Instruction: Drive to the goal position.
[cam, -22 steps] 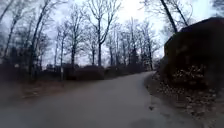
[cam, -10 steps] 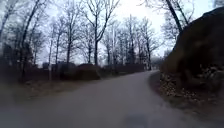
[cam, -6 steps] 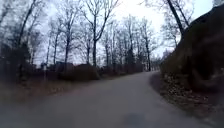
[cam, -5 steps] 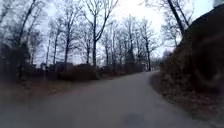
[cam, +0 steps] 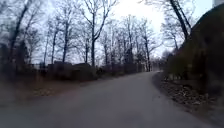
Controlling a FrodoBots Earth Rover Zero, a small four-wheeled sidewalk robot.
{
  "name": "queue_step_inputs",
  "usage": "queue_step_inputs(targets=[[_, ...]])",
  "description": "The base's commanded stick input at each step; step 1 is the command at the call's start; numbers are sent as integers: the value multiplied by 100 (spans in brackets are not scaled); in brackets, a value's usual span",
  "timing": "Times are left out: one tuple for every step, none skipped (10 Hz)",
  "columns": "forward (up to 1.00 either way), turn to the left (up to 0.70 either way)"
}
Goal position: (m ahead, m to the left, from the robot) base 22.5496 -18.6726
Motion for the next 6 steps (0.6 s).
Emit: queue_step_inputs(targets=[[100,0],[100,0],[100,0],[100,-8],[100,-40],[100,-27]])
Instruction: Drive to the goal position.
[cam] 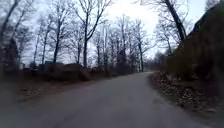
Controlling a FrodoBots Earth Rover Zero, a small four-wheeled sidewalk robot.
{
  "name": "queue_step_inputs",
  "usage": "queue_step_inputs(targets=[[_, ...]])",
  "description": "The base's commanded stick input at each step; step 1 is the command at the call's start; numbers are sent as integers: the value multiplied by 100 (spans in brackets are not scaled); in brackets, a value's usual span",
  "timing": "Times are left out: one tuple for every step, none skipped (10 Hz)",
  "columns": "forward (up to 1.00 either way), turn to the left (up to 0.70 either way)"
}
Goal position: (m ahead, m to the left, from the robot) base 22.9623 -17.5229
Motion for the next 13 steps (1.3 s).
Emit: queue_step_inputs(targets=[[100,0],[100,0],[100,0],[100,0],[100,0],[100,0],[100,0],[100,0],[100,0],[100,0],[100,-7],[100,-27],[100,-40]])
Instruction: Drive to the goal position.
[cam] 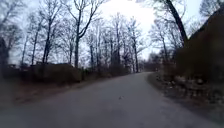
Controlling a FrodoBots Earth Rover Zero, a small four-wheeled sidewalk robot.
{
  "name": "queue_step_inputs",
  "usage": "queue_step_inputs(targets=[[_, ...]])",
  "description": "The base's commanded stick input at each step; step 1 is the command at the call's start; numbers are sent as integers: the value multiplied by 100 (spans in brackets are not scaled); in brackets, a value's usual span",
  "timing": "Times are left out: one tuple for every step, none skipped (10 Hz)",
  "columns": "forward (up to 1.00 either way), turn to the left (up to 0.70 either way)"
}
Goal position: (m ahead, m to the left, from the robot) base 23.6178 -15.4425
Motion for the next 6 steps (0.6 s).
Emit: queue_step_inputs(targets=[[100,-19],[100,0],[100,0],[100,0],[100,0],[100,0]])
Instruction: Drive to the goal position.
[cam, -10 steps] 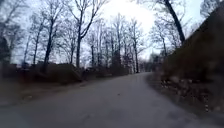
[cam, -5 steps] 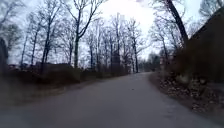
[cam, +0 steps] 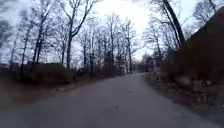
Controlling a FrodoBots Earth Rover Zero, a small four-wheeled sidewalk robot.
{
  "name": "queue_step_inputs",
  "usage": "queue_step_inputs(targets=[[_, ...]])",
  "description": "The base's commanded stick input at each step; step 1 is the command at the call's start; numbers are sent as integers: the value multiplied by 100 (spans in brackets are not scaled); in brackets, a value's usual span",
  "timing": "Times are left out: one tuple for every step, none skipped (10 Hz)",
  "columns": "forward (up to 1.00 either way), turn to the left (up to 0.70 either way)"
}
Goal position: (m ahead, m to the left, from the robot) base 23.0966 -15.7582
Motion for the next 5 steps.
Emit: queue_step_inputs(targets=[[100,0],[100,0],[100,0],[100,0],[100,-26]])
